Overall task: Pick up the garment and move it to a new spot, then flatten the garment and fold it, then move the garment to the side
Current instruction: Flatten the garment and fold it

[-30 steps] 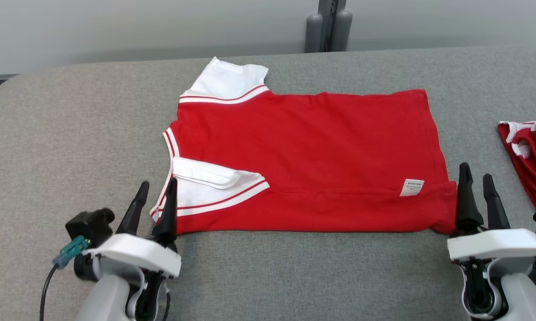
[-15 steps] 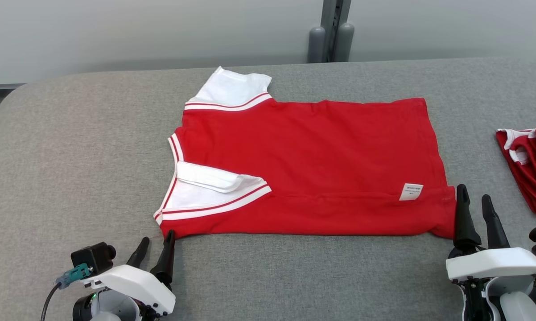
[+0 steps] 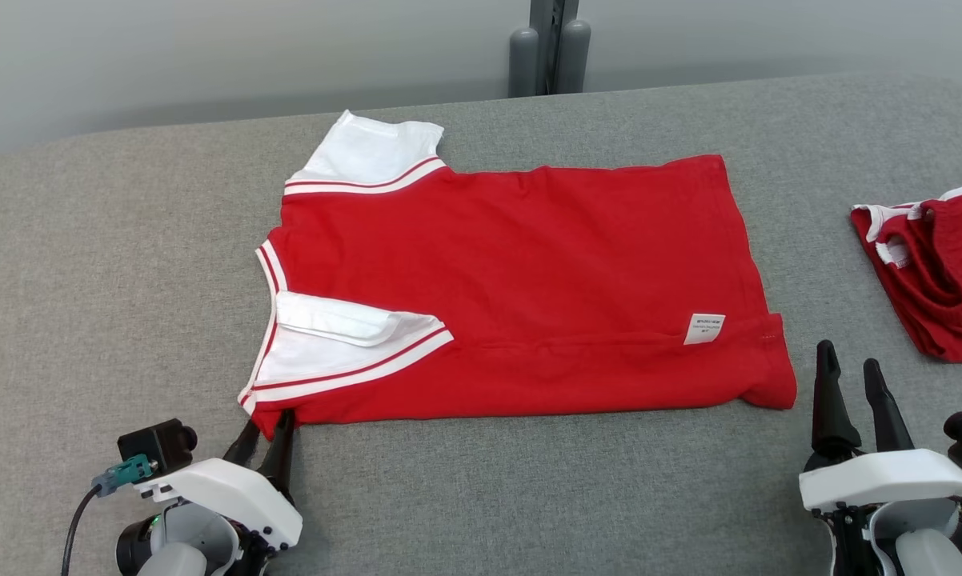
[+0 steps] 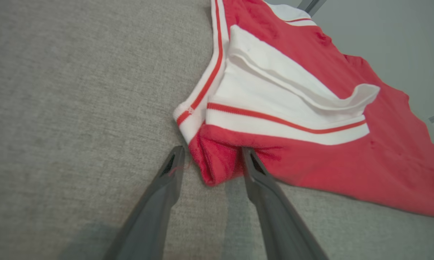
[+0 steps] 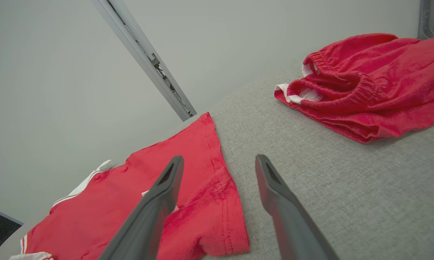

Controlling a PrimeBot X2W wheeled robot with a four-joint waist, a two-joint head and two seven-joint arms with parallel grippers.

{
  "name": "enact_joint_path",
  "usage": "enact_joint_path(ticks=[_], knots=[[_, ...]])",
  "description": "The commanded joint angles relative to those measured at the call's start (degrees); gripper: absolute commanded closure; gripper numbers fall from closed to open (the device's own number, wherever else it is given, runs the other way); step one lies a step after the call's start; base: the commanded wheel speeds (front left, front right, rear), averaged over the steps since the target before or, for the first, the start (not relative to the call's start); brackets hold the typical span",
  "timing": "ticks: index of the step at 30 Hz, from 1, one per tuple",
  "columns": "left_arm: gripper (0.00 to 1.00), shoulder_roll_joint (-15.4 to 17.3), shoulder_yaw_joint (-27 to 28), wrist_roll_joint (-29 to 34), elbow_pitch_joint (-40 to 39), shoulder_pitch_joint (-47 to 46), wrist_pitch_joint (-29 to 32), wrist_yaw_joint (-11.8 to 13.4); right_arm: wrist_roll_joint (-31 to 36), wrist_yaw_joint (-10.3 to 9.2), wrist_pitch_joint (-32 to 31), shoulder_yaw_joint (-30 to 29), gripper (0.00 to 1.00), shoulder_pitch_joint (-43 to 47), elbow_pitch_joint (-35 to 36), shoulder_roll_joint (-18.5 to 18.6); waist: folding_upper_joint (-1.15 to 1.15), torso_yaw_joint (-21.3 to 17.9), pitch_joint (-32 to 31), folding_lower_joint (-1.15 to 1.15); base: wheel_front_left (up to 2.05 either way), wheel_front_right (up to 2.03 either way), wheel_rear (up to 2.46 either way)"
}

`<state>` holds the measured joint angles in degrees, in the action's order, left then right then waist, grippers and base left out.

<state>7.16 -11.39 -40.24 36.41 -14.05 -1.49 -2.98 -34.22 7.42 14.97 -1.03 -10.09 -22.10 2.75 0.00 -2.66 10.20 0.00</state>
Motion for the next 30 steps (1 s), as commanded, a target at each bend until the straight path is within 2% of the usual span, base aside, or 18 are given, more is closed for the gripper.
enact_joint_path(ticks=[1,9,20,21,22,23,24,25,26,27,28,30], knots=[[1.0,-0.48,-0.69,-0.07,0.7,-0.05,0.53,-0.4,1.02,0.13,-0.22,-0.5,0.0,-0.01,-0.75,0.32,0.0,-0.05,0.0,0.0,0.0,0.0,0.0],[1.0,0.35,-1.07,1.23,-1.92,-0.82,-2.17,-0.14,4.58,0.13,-4.15,-1.95,0.0,-2.49,-10.78,0.32,0.0,1.31,-0.21,0.0,0.0,0.0,0.0],[1.0,0.69,-2.2,2.0,-7.76,0.72,-2.67,0.56,4.4,0.13,-8.82,1.26,0.0,-7.31,-22.42,-0.03,0.0,4.2,-1.04,0.0,0.0,0.0,0.0],[1.0,0.74,-2.32,2.15,-8.21,0.85,-2.69,0.72,4.85,0.13,-9.24,1.53,0.05,-7.52,-23.06,-0.09,0.0,4.31,-1.13,0.0,0.0,0.0,0.0],[1.0,0.85,-2.47,2.32,-8.72,1.05,-2.71,0.71,5.18,0.14,-9.47,1.82,0.4,-7.68,-23.45,-0.14,0.0,4.39,-1.24,0.0,0.0,0.0,0.0],[1.0,0.94,-2.57,2.46,-9.13,1.28,-2.73,0.84,5.07,0.14,-9.54,1.99,0.55,-7.78,-23.59,-0.17,0.0,4.43,-1.36,0.0,0.0,0.0,0.0],[1.0,1.04,-2.73,2.6,-9.6,1.55,-2.79,0.88,4.84,0.14,-9.67,2.16,0.62,-7.86,-23.6,-0.17,0.0,4.45,-1.48,0.0,0.0,0.0,0.0],[1.0,1.04,-2.73,2.6,-9.6,1.55,-2.79,0.88,4.84,0.14,-9.67,2.16,0.62,-7.86,-23.6,-0.17,0.0,4.45,-1.48,0.0,0.0,0.0,0.0],[1.0,1.13,-2.84,2.63,-9.97,1.81,-2.82,0.96,4.79,0.14,-9.63,2.25,0.71,-7.92,-23.49,-0.12,0.0,4.45,-1.61,0.0,0.0,0.0,0.0],[1.0,1.22,-2.88,2.67,-10.38,2.01,-2.84,0.97,4.79,0.13,-9.32,2.14,0.91,-7.94,-23.18,-0.04,0.0,4.42,-1.74,0.0,0.0,0.0,0.0],[1.0,1.33,-3.0,2.76,-10.87,2.16,-2.82,0.99,4.91,0.12,-9.03,1.95,1.0,-7.89,-22.74,0.02,0.0,4.38,-1.91,0.0,0.0,0.0,0.0],[1.0,1.71,-3.16,2.96,-11.91,2.77,-2.67,1.1,5.28,0.13,-8.58,1.34,1.0,-7.67,-21.72,0.24,0.0,4.28,-2.27,0.0,0.0,0.0,0.0]])
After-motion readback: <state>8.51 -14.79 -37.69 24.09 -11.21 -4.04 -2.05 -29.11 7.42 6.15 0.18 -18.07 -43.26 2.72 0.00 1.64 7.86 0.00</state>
